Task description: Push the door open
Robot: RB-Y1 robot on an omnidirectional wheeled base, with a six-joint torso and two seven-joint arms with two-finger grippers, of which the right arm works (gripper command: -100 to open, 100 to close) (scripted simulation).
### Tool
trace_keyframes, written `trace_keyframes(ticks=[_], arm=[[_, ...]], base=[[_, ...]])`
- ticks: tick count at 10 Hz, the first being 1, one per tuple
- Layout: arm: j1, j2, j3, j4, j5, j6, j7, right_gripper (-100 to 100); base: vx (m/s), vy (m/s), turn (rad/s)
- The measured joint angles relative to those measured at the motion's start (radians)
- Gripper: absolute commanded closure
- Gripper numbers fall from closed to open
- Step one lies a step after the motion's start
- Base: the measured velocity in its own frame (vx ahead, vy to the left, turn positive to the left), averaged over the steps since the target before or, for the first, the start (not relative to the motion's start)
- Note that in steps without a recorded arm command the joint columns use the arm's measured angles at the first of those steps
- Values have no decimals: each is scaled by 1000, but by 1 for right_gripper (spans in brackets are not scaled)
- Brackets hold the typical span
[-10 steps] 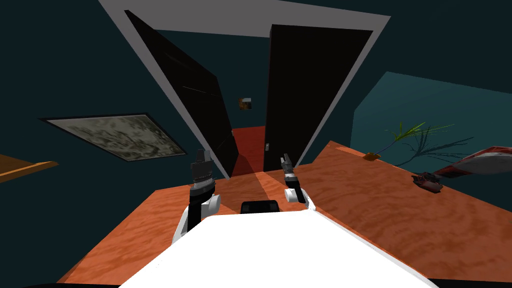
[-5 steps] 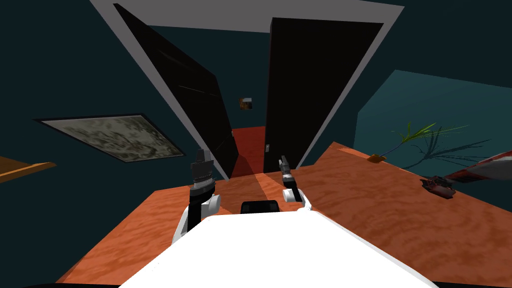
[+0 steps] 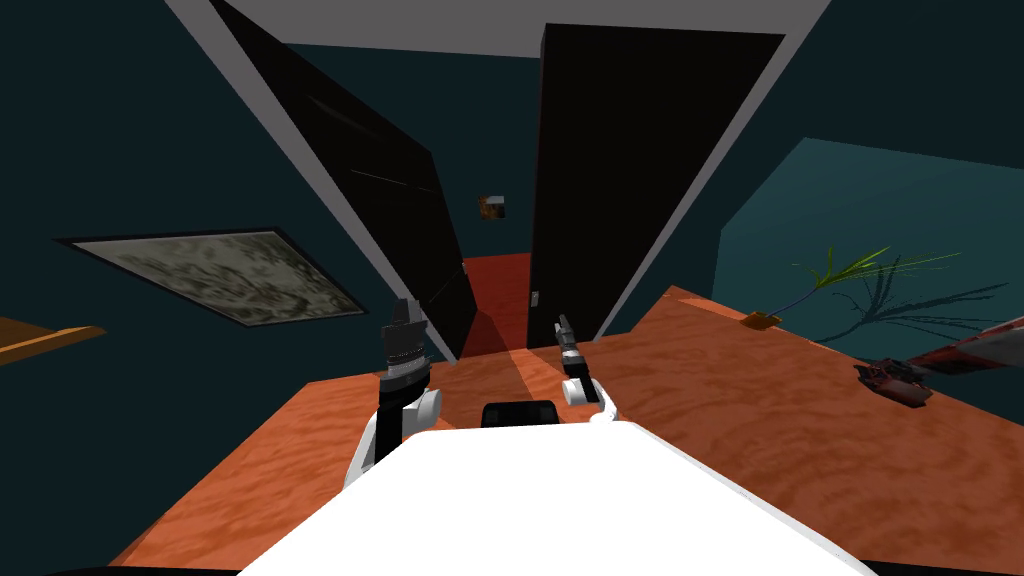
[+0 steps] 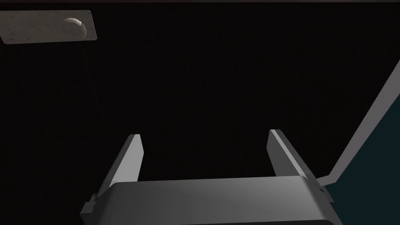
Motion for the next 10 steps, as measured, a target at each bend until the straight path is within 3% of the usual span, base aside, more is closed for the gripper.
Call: trace_keyframes(ticks=[2,4,10], arm=[[-28,2,-1,75,-6,-13,4,-100],[-33,7,3,106,-8,-14,9,-100],[-95,30,5,281,-18,-38,28,-100]], base=[[84,-37,31],[64,-26,11],[92,-37,25]])
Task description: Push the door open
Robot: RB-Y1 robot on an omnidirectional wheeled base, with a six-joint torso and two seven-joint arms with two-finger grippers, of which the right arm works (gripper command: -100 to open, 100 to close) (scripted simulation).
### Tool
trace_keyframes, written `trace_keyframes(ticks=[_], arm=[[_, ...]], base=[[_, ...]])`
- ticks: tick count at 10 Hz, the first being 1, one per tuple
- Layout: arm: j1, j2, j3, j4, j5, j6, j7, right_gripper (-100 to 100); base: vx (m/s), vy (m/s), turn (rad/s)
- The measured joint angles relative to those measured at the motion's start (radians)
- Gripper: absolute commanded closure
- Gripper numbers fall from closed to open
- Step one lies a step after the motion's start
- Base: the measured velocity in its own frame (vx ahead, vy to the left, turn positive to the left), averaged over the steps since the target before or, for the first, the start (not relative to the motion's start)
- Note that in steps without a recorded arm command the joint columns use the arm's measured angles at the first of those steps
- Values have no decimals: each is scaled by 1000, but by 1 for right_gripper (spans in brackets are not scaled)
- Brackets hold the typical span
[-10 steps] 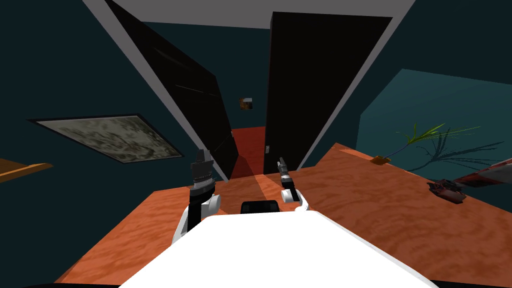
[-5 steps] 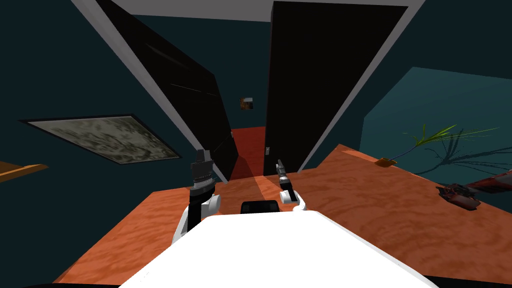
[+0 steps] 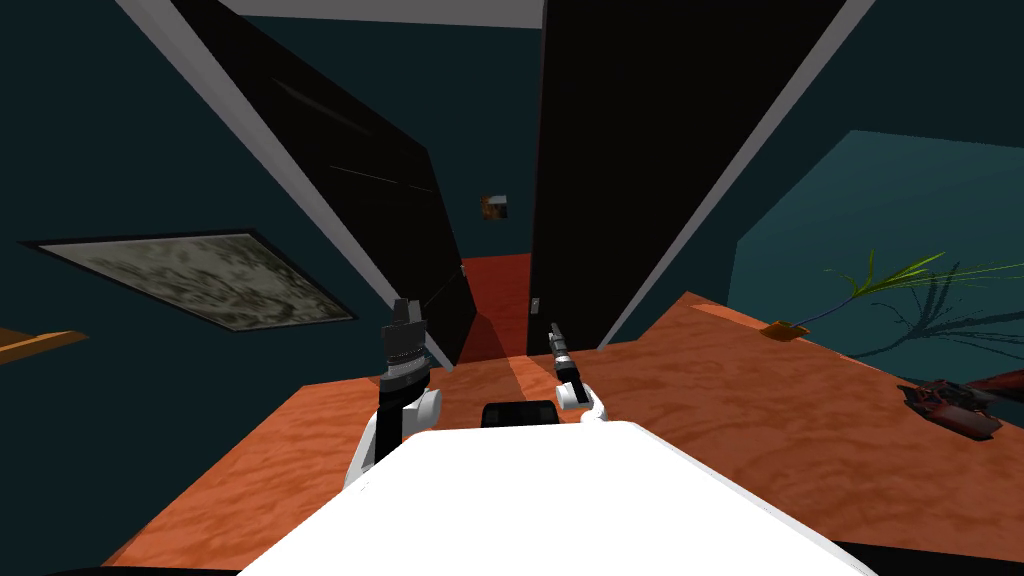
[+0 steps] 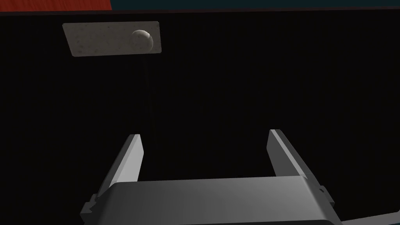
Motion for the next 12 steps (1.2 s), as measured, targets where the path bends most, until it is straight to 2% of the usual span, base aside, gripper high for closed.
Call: trace_keyframes(ticks=[3,10,11,12], arm=[[-19,13,4,63,-4,-2,7,-100],[-79,39,4,230,-15,-33,20,-100],[-81,40,3,234,-15,-35,21,-100],[-88,15,1,249,-18,-42,16,-100]], base=[[95,-40,20],[87,-26,15],[112,18,27],[212,9,25]])
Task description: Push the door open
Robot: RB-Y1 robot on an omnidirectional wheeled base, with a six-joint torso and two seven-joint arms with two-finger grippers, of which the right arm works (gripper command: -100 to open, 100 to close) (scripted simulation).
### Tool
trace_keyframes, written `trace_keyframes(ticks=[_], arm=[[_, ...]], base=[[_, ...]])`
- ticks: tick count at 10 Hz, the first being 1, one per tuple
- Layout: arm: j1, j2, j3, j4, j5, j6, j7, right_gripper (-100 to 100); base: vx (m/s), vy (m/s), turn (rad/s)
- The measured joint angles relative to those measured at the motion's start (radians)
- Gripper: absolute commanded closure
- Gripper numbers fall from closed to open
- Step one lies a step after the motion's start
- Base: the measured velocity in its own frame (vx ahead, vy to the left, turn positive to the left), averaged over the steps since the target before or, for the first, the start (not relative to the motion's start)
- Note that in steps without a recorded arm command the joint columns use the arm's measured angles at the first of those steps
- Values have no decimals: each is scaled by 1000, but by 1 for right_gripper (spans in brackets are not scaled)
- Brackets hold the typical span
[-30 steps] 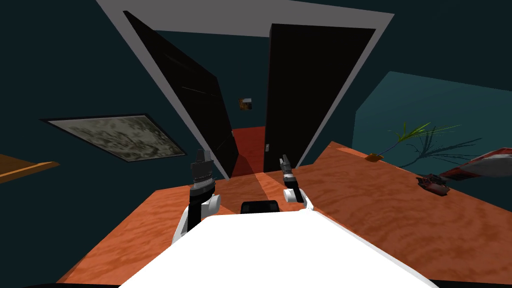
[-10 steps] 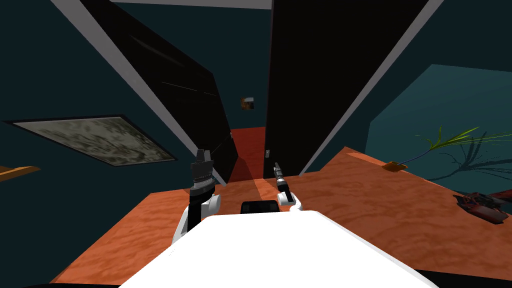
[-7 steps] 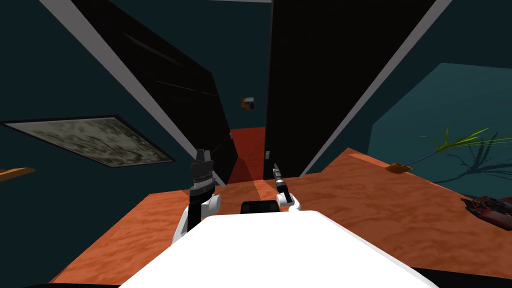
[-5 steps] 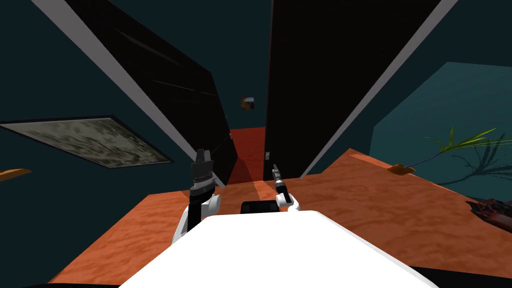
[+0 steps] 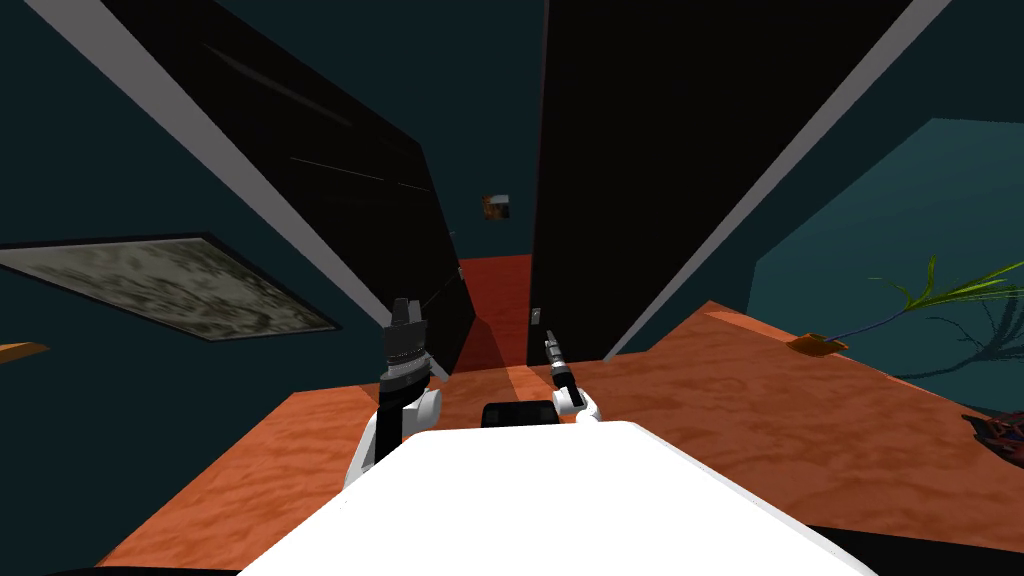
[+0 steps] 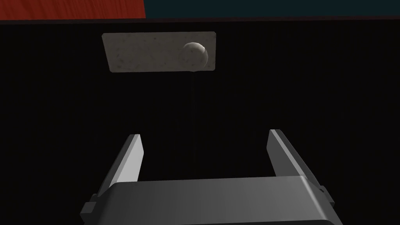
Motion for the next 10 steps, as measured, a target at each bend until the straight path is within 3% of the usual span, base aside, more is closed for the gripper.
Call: trace_keyframes(ticks=[2,5,7,10], arm=[[1,-23,-3,4,-1,-6,3,-100],[6,-36,-7,-4,-3,-3,5,-100],[4,-30,-11,2,-4,-6,5,-100],[11,8,-15,-1,-6,-7,6,-100]], base=[[206,-1,23],[190,17,22],[188,16,27],[145,4,6]])
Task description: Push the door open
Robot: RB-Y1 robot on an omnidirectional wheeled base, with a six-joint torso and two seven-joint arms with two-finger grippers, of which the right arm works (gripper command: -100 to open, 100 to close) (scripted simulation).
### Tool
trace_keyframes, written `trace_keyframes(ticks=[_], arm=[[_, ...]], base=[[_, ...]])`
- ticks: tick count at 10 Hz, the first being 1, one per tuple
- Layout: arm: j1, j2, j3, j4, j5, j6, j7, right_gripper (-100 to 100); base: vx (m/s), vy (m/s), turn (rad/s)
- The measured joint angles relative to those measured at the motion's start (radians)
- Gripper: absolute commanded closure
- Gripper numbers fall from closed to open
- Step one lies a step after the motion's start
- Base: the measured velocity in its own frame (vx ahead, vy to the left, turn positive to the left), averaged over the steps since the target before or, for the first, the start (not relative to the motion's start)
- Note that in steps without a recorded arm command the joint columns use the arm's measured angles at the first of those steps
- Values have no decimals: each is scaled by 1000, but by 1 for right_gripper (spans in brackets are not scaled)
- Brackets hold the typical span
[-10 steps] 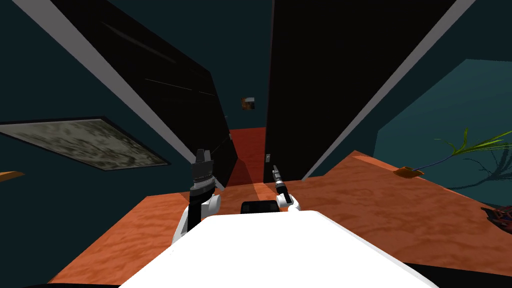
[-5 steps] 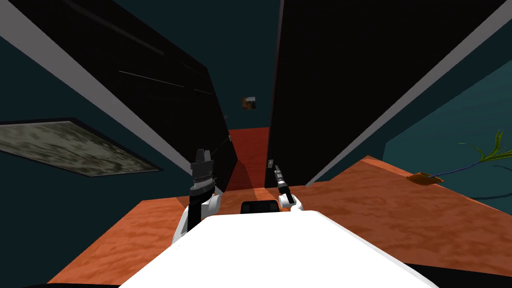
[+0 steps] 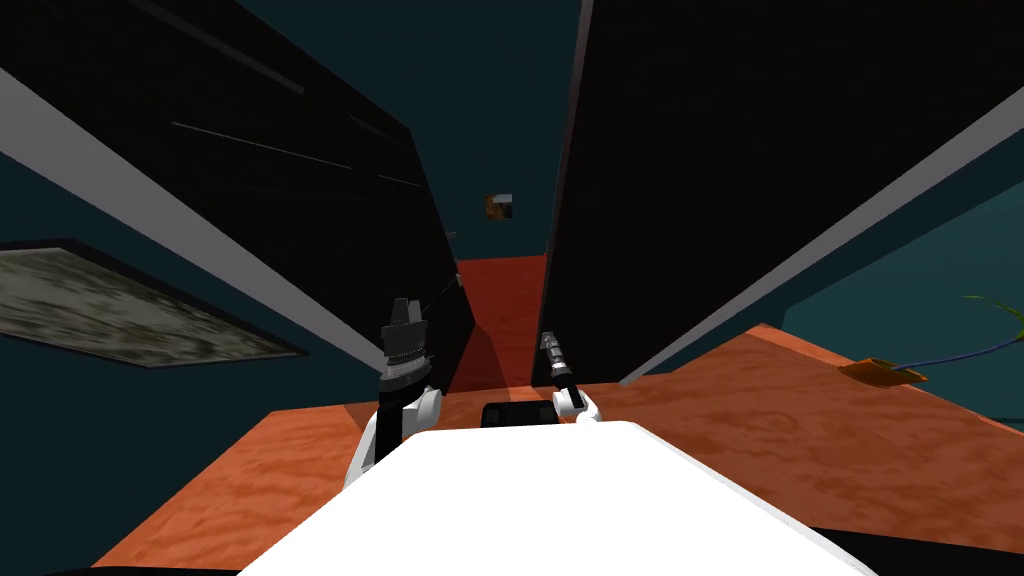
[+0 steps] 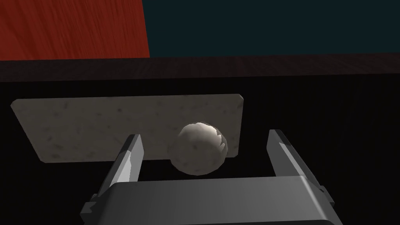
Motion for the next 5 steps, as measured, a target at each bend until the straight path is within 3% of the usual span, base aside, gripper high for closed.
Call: trace_keyframes(ticks=[1,5], arm=[[1,2,0,-1,0,0,0,100],[0,0,0,1,0,2,0,100]], base=[[-17,3,7],[-15,0,1]])
